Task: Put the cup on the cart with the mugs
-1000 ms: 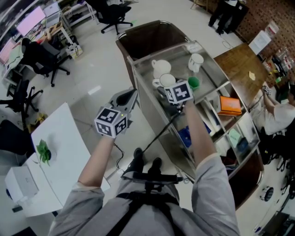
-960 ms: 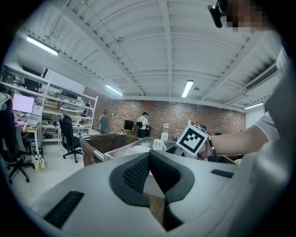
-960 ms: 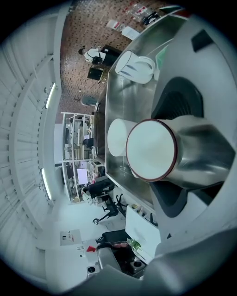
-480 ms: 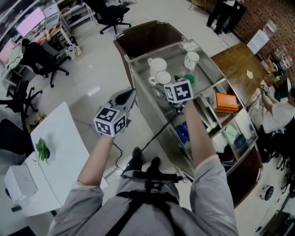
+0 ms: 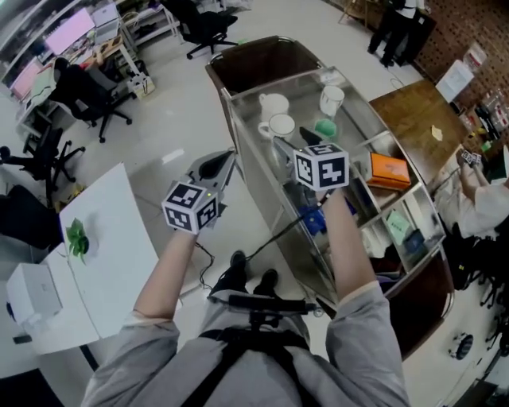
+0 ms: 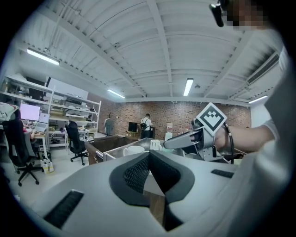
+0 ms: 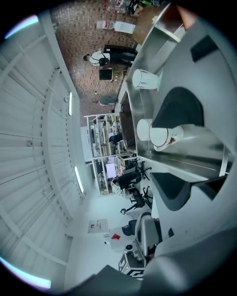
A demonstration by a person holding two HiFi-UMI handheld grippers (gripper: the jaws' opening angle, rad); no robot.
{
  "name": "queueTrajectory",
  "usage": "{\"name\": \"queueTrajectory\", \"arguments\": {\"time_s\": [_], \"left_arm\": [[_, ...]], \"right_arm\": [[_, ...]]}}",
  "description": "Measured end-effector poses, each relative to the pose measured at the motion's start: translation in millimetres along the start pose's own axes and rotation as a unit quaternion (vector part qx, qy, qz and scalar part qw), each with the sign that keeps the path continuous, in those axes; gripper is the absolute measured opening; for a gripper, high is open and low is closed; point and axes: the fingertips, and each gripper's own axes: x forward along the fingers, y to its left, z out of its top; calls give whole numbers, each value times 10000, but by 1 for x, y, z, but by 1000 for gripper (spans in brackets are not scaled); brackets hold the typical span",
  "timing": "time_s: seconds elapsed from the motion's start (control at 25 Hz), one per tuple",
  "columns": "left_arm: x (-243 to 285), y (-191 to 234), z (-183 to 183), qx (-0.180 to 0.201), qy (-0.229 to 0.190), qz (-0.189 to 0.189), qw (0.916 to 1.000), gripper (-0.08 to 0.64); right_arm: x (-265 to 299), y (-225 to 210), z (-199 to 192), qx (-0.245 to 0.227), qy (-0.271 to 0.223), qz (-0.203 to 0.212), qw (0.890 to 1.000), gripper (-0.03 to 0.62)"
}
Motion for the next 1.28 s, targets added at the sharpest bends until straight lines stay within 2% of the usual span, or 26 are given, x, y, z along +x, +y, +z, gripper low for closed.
{"name": "queueTrajectory", "arguments": {"time_s": [0.16, 0.32, 0.44, 0.64, 1.12, 1.28], "left_arm": [[-17, -4, 2, 99, -10, 114, 9999, 2], [-39, -4, 0, 156, -30, 117, 9998, 2], [-56, 1, -7, 120, -35, 90, 9999, 2], [-87, 9, -26, 44, 77, -52, 9999, 2], [-173, 18, -74, -73, 214, -217, 9995, 2], [-192, 16, -75, -100, 162, -253, 9995, 2]], "right_arm": [[-29, 9, 13, 120, -562, -82, 9983, 118], [-58, 29, 8, 313, -881, -123, 9955, 8], [-75, 49, 3, 298, -1027, -124, 9942, 8], [-89, 78, -24, 263, -1026, -423, 9935, 8], [-111, 140, -112, 658, -732, -834, 9916, 6], [-126, 146, -125, 757, -750, -990, 9894, 6]]}}
